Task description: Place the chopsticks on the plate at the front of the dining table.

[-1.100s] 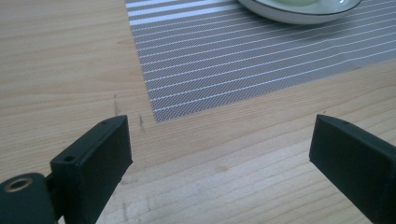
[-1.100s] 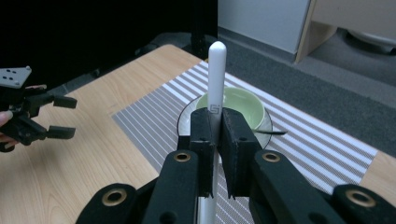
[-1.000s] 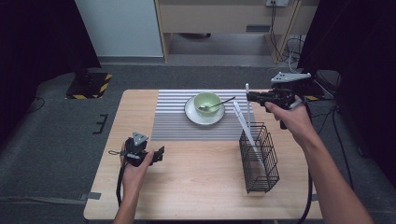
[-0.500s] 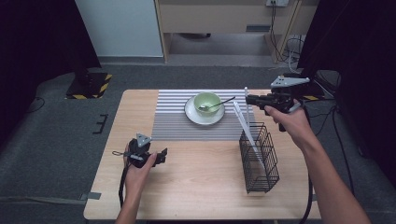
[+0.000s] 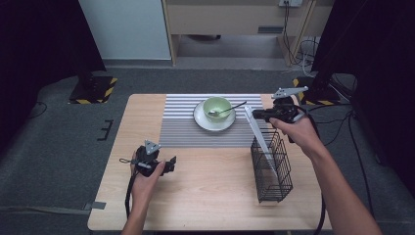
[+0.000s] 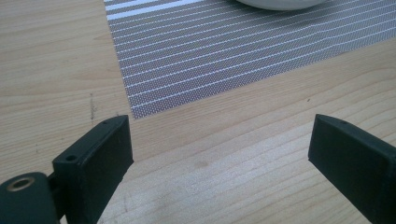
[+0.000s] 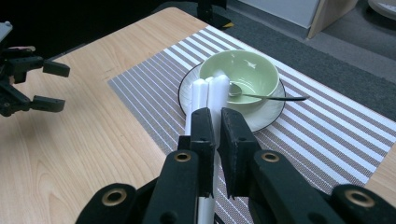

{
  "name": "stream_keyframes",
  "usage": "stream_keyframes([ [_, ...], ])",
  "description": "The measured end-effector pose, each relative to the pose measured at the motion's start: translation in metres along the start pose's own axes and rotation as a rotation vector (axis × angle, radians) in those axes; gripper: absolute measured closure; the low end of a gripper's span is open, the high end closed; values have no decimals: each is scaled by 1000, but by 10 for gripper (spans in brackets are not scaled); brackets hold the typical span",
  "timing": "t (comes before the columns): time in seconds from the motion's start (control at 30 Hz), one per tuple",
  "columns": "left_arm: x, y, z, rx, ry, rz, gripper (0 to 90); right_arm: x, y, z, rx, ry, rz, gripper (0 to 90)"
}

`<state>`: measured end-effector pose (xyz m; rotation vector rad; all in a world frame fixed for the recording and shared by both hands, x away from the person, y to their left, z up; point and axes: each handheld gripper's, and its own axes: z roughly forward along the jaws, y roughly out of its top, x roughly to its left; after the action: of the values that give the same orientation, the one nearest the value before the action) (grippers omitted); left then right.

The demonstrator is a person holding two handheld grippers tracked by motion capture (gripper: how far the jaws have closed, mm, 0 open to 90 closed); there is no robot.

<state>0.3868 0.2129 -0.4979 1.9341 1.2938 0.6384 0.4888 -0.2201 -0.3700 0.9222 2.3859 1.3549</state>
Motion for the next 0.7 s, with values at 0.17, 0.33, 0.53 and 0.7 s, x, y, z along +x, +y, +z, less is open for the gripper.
stream_keyframes([
  [0.17,0,0,0,-1,0,0,58,0,-1,2,6,-3,6,826],
  [0.33,-2,1,0,-2,-6,1,59,-1,-4,5,17,0,15,762],
  [0.53,-4,1,0,-3,-15,7,59,-8,-5,8,18,23,44,749],
  [0.7,-5,1,-1,-7,-20,10,61,-12,-7,9,18,67,68,792],
])
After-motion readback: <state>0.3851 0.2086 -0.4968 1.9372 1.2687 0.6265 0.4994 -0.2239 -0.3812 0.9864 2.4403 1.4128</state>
